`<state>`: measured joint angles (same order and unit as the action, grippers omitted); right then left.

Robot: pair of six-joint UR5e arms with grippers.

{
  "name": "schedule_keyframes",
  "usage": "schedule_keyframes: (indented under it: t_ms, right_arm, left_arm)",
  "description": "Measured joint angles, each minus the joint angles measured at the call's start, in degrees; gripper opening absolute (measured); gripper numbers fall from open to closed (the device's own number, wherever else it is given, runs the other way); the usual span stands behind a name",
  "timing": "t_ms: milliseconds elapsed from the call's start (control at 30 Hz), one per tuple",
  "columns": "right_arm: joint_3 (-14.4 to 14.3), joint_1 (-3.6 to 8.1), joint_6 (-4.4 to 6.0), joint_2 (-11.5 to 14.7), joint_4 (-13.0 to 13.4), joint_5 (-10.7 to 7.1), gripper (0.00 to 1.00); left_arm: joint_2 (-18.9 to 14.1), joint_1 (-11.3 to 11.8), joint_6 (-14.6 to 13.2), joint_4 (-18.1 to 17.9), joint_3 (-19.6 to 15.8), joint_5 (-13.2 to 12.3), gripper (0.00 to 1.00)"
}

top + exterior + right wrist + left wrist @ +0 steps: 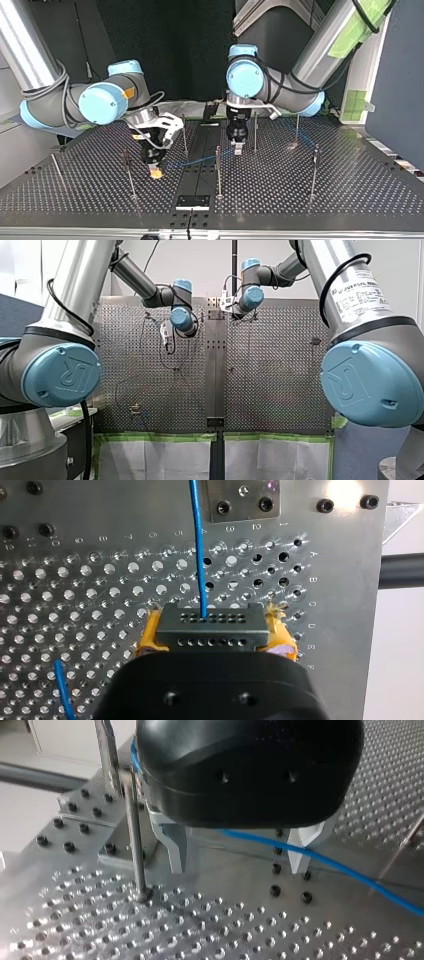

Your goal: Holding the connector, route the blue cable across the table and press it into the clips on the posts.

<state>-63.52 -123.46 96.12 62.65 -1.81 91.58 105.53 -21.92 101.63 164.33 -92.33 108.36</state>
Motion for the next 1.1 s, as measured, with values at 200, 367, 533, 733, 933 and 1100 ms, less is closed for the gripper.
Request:
schedule_keyframes:
  t_ms: [200, 367, 533, 733, 933, 1100]
  right_arm:
    - [-0.7, -0.01, -0.01, -0.02, -0.03, 0.02, 0.0]
    - [-1.48, 0.01, 0.01, -0.02, -0.05, 0.15, 0.0]
    - [-2.68, 0.15, 0.6, -0.02, -0.03, 0.24, 0.0]
    - [-4.29, 0.59, 0.97, -0.02, -0.07, 0.26, 0.0]
    - [-5.53, 1.32, 1.4, -0.02, -0.15, 0.32, 0.0]
    - [-5.72, 2.34, 1.74, 0.0, -0.19, 0.35, 0.0]
  left_arm:
    - [-2.87, -1.24, 0.08, -0.02, -2.44, 0.11, 1.0]
    - [-5.43, -1.96, 0.2, -1.15, -4.95, 0.14, 1.0]
    - [-7.85, -2.81, -0.05, -1.42, -7.13, 0.14, 1.0]
    - [-10.65, -4.57, -1.75, -1.88, -8.08, 0.65, 1.0]
    - [-11.33, -7.4, -4.59, -4.45, -8.07, 3.23, 1.0]
    - [-10.97, -9.78, -6.98, -5.85, -7.42, 5.6, 1.0]
